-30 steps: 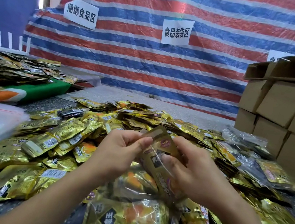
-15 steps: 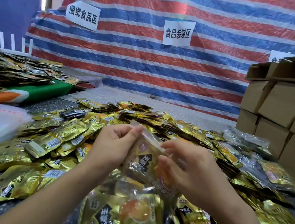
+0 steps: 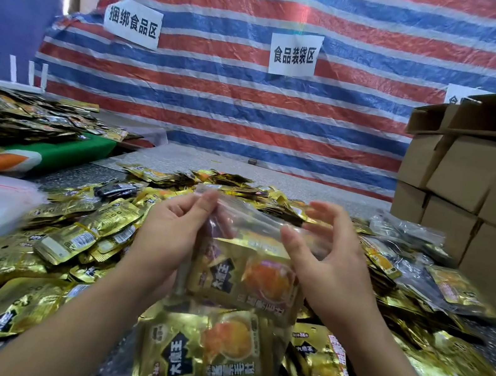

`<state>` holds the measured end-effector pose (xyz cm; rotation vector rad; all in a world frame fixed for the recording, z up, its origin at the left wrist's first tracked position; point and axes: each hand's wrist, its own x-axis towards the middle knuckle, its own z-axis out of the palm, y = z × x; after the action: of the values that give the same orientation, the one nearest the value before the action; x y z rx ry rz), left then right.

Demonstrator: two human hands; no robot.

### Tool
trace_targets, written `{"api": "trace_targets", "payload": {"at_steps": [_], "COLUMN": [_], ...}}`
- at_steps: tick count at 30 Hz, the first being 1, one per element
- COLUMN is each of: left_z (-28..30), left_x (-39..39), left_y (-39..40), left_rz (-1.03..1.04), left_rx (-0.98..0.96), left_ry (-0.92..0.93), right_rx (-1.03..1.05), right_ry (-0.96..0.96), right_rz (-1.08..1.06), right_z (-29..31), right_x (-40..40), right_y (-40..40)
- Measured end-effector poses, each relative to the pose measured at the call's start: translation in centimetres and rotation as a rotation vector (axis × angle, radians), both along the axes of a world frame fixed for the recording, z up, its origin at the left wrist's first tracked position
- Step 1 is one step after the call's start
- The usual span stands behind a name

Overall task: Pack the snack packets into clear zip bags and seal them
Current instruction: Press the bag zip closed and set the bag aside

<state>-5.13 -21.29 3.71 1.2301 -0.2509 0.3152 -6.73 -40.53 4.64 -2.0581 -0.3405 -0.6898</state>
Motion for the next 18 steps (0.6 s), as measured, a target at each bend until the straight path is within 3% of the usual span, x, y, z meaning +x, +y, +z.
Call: {"api": "trace_targets", "payload": {"at_steps": [2,4,11,18], "left_z": [0.0,0.1,-0.1,-0.6], "left_x": [0.2,0.4,0.6,0.9], "left_y": [0.2,0.4,0.8,0.3], "left_rz": [0.005,0.007,-0.103,-0.193], "left_rx": [-0.081,-0.121,0.015,0.127], "left_ry": [0.029,0.049,0.056,0.125], "right_rx": [0.133,0.259,0.663,0.613], "right_ry": [0.274,0.396,0.257,0.232], "right_rz": [0.072,0.192,0.258,0.197], "right_z": [-0.1,-0.3,-0.2,-0.6], "right_x": [0.3,0.6,0.9,1.2], "right_y": [-0.1,-0.1,-0.6,-0.7]}}
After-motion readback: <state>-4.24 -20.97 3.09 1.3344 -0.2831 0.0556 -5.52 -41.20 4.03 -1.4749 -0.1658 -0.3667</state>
